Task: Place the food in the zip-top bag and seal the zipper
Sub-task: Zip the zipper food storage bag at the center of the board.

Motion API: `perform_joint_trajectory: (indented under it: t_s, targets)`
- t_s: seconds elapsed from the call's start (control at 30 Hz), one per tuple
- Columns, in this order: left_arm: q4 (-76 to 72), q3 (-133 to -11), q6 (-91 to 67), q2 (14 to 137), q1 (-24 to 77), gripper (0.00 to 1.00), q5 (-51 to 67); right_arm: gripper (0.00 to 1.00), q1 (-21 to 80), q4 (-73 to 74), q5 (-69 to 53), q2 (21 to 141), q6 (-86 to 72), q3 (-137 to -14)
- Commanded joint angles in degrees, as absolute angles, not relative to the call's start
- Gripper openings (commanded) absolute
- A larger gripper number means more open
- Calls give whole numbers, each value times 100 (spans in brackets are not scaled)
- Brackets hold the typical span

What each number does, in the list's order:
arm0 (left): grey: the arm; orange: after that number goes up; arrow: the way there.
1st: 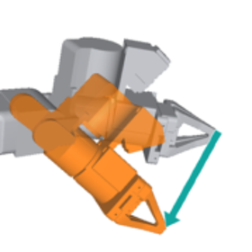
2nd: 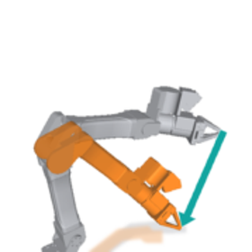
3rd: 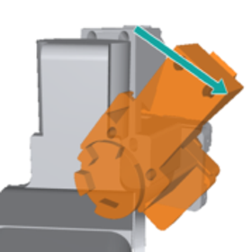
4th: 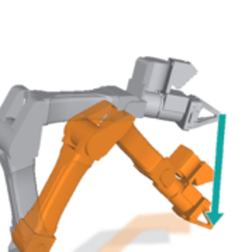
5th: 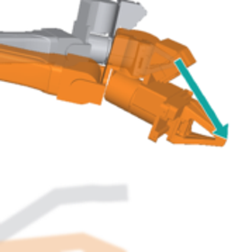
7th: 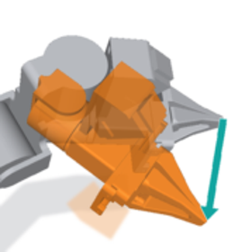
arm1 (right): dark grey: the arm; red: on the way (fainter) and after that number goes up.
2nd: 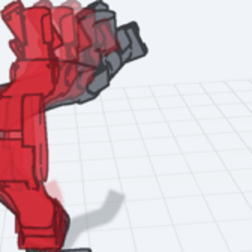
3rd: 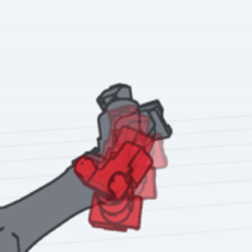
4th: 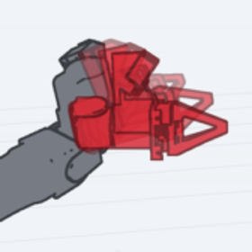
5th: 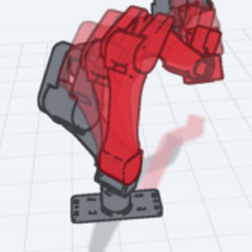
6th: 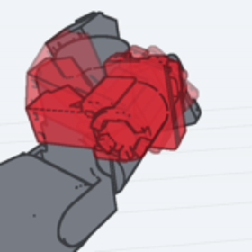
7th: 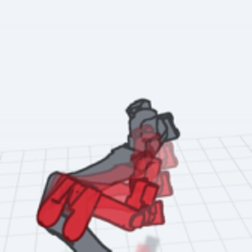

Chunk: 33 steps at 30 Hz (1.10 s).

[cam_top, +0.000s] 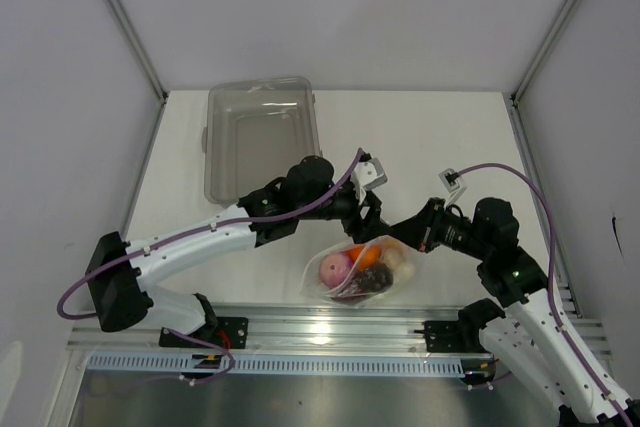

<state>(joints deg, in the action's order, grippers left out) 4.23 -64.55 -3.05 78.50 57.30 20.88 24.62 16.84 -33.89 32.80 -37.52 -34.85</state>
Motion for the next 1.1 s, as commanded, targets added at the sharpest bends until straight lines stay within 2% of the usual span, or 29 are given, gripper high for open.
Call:
perform_joint_trajectory:
  t_s: [0.0,0.13,0.2,0.23,0.3,0.33,0.4,0.43,0.5,0.67,0.7,0.73,0.77,0.87,0.93,1.07]
  targets:
    - [272,-6434,-176,7638,5809,72,1776,0,2461,1538,-3384,3270,-3779,-3718]
    - [237,-6381,-141,7611,5810,67,1758,0,2452,1529,-3401,3278,-3797,-3718]
    - [281,-6425,-106,7646,5810,53,1775,0,2452,1529,-3410,3270,-3788,-3709]
    - [307,-6434,-71,7655,5810,43,1784,0,2452,1547,-3401,3261,-3779,-3709]
    - [325,-6442,-62,7655,5810,34,1810,0,2452,1564,-3393,3261,-3762,-3718]
    - [334,-6442,-44,7655,5810,26,1845,0,2452,1564,-3393,3252,-3762,-3709]
    - [360,-6434,-35,7646,5810,17,1933,0,2452,1547,-3410,3261,-3753,-3709]
    - [352,-6442,-35,7664,5810,9,2064,0,2452,1547,-3419,3261,-3727,-3709]
    - [378,-6460,-53,7690,5801,1,2197,0,2452,1573,-3428,3278,-3639,-3718]
    - [466,-6513,-70,7752,5775,1,2672,0,2452,1793,-3428,3270,-3323,-3744]
    - [466,-6504,-79,7743,5774,6,2663,0,2452,1810,-3428,3261,-3296,-3744]
    - [457,-6469,-105,7726,5766,26,2663,0,2452,1828,-3436,3261,-3270,-3744]
    - [396,-6443,-123,7708,5713,37,2680,0,2452,1846,-3428,3261,-3243,-3735]
    - [256,-6337,-211,7629,5564,60,2977,0,2452,1872,-3445,3252,-3235,-3727]
    - [228,-6345,-281,7725,5432,67,3390,0,2452,1881,-3445,3226,-3226,-3727]
    - [325,-6442,-290,7866,5256,66,3885,0,2443,1872,-3489,3208,-3217,-3727]
